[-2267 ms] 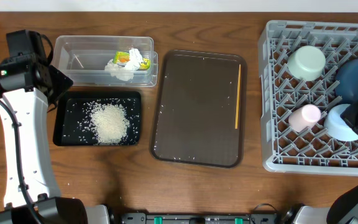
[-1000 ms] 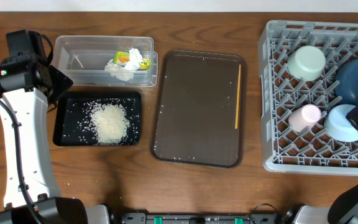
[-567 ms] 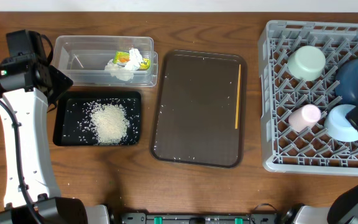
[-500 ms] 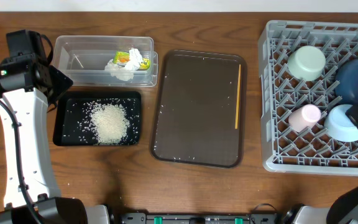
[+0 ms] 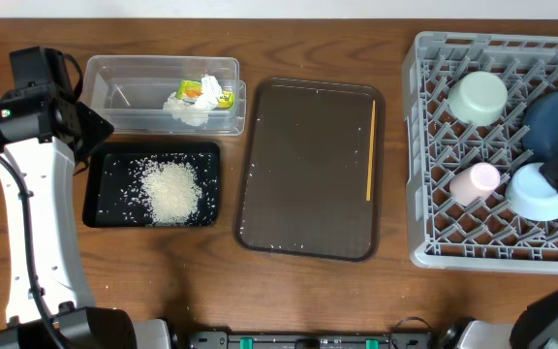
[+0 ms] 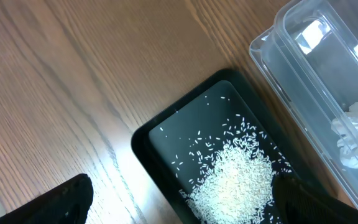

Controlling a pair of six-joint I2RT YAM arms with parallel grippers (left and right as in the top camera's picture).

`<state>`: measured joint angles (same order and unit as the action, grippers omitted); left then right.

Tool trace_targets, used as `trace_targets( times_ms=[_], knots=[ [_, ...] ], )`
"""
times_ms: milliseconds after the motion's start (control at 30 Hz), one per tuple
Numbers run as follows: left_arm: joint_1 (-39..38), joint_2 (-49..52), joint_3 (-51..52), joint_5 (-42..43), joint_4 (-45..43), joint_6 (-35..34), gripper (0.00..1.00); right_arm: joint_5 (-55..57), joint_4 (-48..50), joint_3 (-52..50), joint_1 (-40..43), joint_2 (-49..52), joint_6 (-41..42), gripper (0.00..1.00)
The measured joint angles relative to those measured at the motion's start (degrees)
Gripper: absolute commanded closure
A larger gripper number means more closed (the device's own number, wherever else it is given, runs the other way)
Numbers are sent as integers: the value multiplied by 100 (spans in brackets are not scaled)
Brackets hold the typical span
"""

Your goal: Sort waste into correct bins and load items into the dishwasher rack

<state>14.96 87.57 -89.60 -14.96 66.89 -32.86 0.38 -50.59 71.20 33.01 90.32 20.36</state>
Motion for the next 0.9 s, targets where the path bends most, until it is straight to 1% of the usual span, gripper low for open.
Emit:
trace_targets(
  times_ms=[167, 400, 567, 633, 667, 733, 767, 800, 833, 867, 900],
  knots=[
    [0, 0, 0, 2, 0, 0, 6, 273, -197, 0, 0, 363, 9, 99],
    [0, 0, 0, 0, 0, 2, 6, 859, -404, 0, 0, 356, 243, 99],
    [0, 0, 0, 0, 0, 2, 6, 568, -273, 0, -11, -7, 293, 99],
    [0, 0, 0, 0, -2, 0, 6, 225, -68, 0, -46, -334, 264, 95],
    [0, 0, 0, -2, 0, 0, 6, -70, 94, -2, -109, -575, 216, 90],
    [0, 0, 0, 0, -4, 2, 6, -614, 409, 2, -258, -1001, 155, 76],
    [0, 0, 0, 0, -2, 2, 6, -1005, 656, 0, -391, -1285, 70, 59],
    [0, 0, 0, -2, -2, 2, 6, -1370, 894, 11, -553, -1539, 39, 36],
    [0, 0, 0, 2, -2, 0, 6, -1641, 1134, 15, -682, -1709, 33, 25],
    [0, 0, 0, 0, -2, 2, 6, -1932, 1416, 22, -872, -1897, 7, 10],
    [0, 0, 0, 0, 0, 0, 6, -2210, 1696, 37, -1102, -2083, -7, 1]
  ],
)
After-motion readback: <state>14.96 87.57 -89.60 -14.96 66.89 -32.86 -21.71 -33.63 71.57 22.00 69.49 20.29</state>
